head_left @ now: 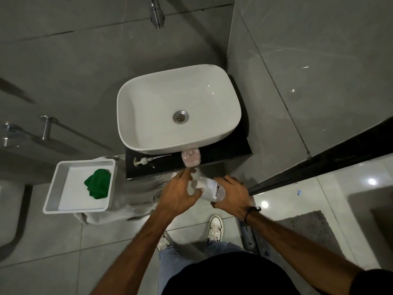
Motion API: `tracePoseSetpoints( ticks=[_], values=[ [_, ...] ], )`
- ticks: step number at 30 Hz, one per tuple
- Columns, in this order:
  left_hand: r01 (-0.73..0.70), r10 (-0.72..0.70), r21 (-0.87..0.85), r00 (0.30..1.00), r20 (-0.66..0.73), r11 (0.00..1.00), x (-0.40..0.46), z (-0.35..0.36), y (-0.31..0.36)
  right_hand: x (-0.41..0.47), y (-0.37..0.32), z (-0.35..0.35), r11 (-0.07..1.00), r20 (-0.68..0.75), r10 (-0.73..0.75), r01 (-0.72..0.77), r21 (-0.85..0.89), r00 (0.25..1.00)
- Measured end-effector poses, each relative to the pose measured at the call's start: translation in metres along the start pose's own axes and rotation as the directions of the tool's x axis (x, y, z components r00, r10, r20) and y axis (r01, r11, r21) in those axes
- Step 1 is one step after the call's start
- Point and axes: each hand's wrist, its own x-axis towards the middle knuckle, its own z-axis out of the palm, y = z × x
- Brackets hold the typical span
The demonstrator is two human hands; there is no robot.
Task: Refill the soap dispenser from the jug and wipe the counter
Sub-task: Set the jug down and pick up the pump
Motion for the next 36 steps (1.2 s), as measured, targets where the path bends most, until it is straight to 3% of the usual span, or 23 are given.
tracePoseSetpoints(
  ticks=[1, 3, 6, 10, 12, 15, 20, 23, 26, 28, 30, 32, 34, 36],
  values=[
    [0.041, -0.041, 0.028, 0.999, 0.002, 0.999, 0.001, 0.001, 0.001, 0.000, 0.000, 0.001, 1.000, -0.002, 0.001, -0.001, 0.004, 1.000],
    [-0.013, 0.011, 0.078, 0.999, 0.031, 0.997, 0.001, 0.005, 0.000, 0.000, 0.002, 0.002, 1.000, -0.014, 0.002, -0.002, 0.014, 1.000],
    [-0.134, 0.141, -0.073, 0.984, 0.105, 0.988, -0.002, 0.005, 0.000, 0.001, 0.005, 0.003, 1.000, -0.013, -0.005, 0.005, 0.007, 1.000],
    [0.060, -0.061, -0.046, 0.998, -0.027, 0.997, 0.002, 0.008, 0.006, 0.001, 0.006, 0.005, 1.000, -0.014, -0.010, 0.010, 0.029, 1.000],
    [-0.016, 0.017, -0.018, 1.000, 0.025, 1.000, 0.004, 0.008, 0.006, 0.001, 0.006, 0.006, 1.000, -0.011, -0.015, 0.015, 0.021, 1.000],
    [-0.150, 0.165, -0.150, 0.982, 0.089, 0.977, 0.000, 0.006, 0.005, 0.001, 0.009, 0.005, 1.000, -0.017, -0.012, 0.012, 0.002, 1.000],
    [0.004, -0.004, -0.032, 1.000, -0.023, 0.999, 0.004, 0.017, 0.011, 0.002, 0.012, 0.012, 1.000, -0.005, -0.019, 0.019, -0.006, 1.000],
    [-0.022, 0.022, 0.050, 1.000, 0.014, 0.999, 0.009, 0.023, 0.009, 0.001, 0.017, 0.012, 1.000, 0.016, -0.022, 0.022, -0.010, 1.000],
    [-0.050, 0.050, -0.058, 0.999, 0.008, 0.997, 0.010, 0.021, 0.003, 0.003, 0.022, 0.007, 1.000, 0.023, 0.005, -0.005, 0.008, 1.000],
    [0.005, -0.014, -0.186, 0.999, -0.048, 0.983, 0.011, 0.014, -0.011, 0.004, 0.025, 0.003, 0.991, -0.074, 0.096, -0.089, 0.096, 0.993],
    [0.096, -0.131, -0.184, 0.973, -0.191, 0.978, 0.019, 0.004, -0.041, 0.007, 0.025, -0.004, 0.937, -0.232, 0.276, -0.206, 0.283, 0.933],
    [0.218, -0.250, -0.134, 0.914, -0.319, 0.967, 0.028, -0.008, -0.075, 0.014, 0.021, -0.010, 0.840, -0.365, 0.457, -0.259, 0.476, 0.811],
    [0.293, -0.305, -0.091, 0.874, -0.378, 0.952, 0.037, -0.017, -0.101, 0.028, 0.013, -0.020, 0.738, -0.431, 0.587, -0.235, 0.632, 0.685],
    [0.277, -0.270, -0.042, 0.878, -0.396, 0.960, 0.045, -0.020, -0.122, 0.046, 0.008, -0.030, 0.670, -0.449, 0.642, -0.170, 0.723, 0.622]
  ],
)
